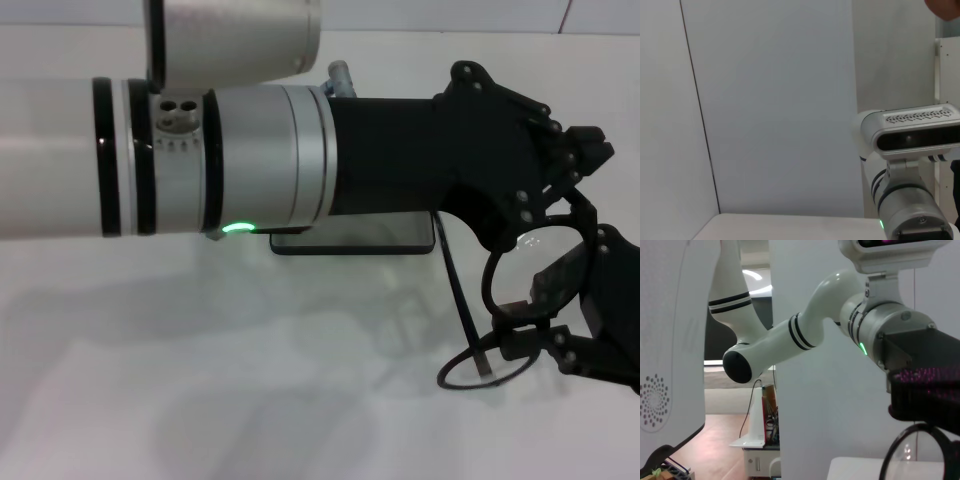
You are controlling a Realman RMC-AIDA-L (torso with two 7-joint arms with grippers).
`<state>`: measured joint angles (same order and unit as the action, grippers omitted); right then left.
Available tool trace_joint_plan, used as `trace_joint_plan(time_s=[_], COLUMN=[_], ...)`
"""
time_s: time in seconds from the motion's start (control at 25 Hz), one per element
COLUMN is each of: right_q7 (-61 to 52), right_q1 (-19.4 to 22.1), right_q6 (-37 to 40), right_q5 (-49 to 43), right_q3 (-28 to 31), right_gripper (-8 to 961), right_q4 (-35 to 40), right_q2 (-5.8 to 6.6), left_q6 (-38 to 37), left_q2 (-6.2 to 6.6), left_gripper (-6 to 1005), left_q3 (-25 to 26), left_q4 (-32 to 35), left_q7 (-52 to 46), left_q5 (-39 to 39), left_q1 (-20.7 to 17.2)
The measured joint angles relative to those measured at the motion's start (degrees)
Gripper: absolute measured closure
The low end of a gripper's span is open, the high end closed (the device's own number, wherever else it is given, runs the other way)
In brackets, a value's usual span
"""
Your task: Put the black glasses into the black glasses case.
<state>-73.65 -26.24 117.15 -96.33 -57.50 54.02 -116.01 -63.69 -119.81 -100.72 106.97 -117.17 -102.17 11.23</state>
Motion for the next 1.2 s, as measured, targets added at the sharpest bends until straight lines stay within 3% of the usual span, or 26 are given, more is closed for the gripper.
trace_joint_plan(time_s=[0.68,0.96,1.2], right_q7=[0.5,1.3,1.4], right_q1=[0.1,-0.4,-0.3], right_q6=[0.8,0.9,1.1], right_q5=[0.7,1.6,1.9], right_q3=[-1.2,-1.2,-1.2], right_gripper=[844,844,844], right_q4=[0.4,0.1,0.0], right_q2=[0.08,0.15,0.1], left_q6=[-3.1,-7.9,-12.7], left_q2=[0.02,0.01,0.01], left_gripper=[932,932,932], left_q3=[5.0,6.0,10.8], left_q4=[-0.3,-3.4,-8.1], left_q7=[0.3,0.6,2.4], left_q5=[-0.1,1.6,7.1], left_q1=[0.4,3.7,6.0])
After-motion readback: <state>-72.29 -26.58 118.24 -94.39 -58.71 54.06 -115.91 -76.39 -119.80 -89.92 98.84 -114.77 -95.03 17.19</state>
